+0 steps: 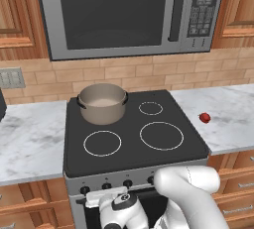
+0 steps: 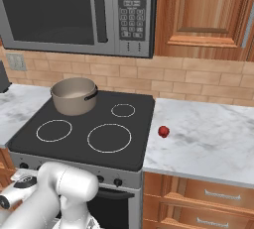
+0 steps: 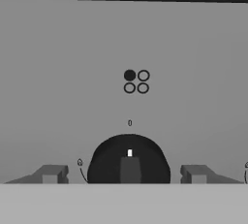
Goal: Turn on the burner for the pot on the stove. Wait thirty seconds for the pot to heat up. Then add the bell pepper to the pot.
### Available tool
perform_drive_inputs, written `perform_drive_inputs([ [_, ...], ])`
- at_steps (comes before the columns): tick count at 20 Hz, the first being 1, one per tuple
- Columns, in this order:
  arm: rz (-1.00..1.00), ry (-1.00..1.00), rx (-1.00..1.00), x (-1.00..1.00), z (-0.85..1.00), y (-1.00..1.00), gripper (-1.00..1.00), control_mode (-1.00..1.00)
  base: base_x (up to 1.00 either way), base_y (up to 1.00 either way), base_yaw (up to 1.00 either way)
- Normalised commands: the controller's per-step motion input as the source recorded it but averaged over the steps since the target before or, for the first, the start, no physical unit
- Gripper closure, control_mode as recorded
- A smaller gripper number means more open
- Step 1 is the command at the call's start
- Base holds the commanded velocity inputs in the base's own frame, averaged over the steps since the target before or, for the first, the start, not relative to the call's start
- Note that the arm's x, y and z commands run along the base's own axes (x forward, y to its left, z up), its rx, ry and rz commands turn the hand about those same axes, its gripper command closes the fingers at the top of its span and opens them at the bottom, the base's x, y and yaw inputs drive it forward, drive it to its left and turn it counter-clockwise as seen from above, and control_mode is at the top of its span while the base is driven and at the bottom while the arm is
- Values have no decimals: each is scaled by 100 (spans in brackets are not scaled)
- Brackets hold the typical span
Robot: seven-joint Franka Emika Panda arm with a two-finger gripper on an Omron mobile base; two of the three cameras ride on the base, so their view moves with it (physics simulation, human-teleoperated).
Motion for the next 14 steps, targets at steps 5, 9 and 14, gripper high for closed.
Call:
perform_drive_inputs([
  [5,0,-2,0,0,0,0,100,-100,0,0,0],
  [9,0,-1,0,0,0,0,100,-100,0,0,0],
  [14,0,5,-4,0,0,1,100,-100,0,0,0],
])
